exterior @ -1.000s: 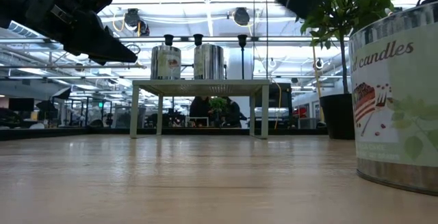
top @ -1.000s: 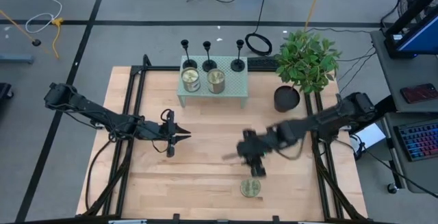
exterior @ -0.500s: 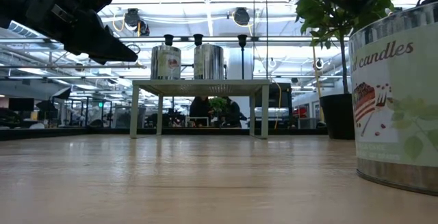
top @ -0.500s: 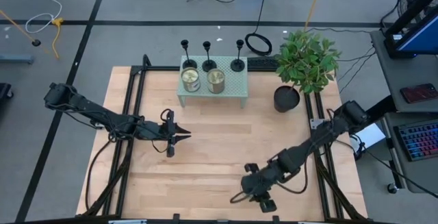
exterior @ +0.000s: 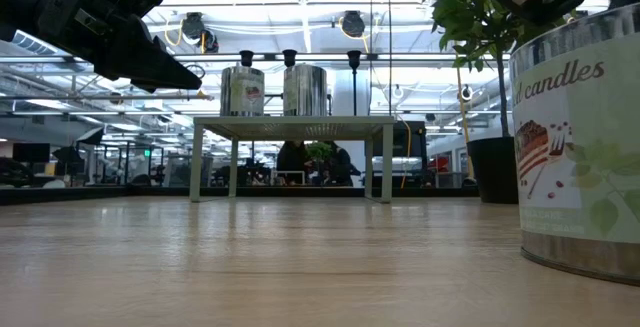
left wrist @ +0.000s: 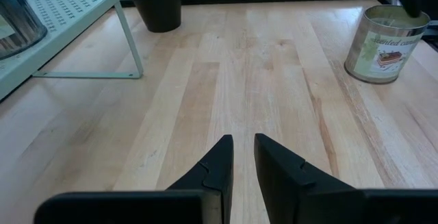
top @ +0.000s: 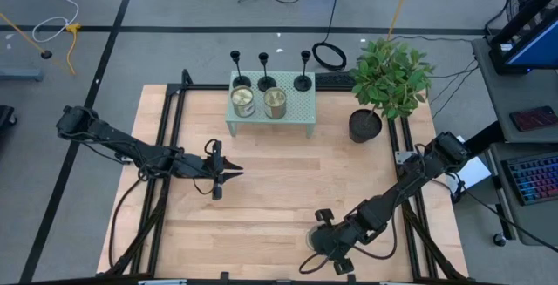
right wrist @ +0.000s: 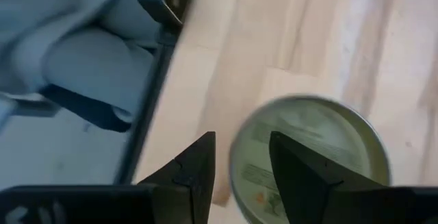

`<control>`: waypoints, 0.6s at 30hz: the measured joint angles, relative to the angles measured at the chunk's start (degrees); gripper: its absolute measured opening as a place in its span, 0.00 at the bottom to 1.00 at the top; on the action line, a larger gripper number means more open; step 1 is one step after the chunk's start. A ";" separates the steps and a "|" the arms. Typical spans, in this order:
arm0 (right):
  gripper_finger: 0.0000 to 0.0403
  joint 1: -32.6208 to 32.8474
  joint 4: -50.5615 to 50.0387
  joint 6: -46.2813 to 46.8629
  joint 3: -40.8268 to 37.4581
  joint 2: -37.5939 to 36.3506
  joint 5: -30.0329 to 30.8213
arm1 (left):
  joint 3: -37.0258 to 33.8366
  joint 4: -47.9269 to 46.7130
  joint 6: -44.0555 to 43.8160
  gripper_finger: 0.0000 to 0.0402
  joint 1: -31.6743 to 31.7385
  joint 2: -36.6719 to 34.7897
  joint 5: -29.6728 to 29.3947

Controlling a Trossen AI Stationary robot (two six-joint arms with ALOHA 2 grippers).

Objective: Pick & Place candle stick holders
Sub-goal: Put the scented candle on the shelf

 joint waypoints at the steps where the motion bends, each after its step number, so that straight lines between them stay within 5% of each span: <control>1: 0.32 0.14 -0.62 0.00 0.00 0.00 0.66 | 0.00 0.00 0.00 0.17 0.00 0.00 0.00; 10: 0.32 0.93 -1.44 2.45 -0.49 0.00 1.78 | 0.00 -0.03 0.20 0.17 0.00 0.00 0.00; 18: 0.32 1.61 6.41 5.36 -8.75 -1.00 0.53 | 0.00 -0.01 0.46 0.17 0.00 0.00 0.02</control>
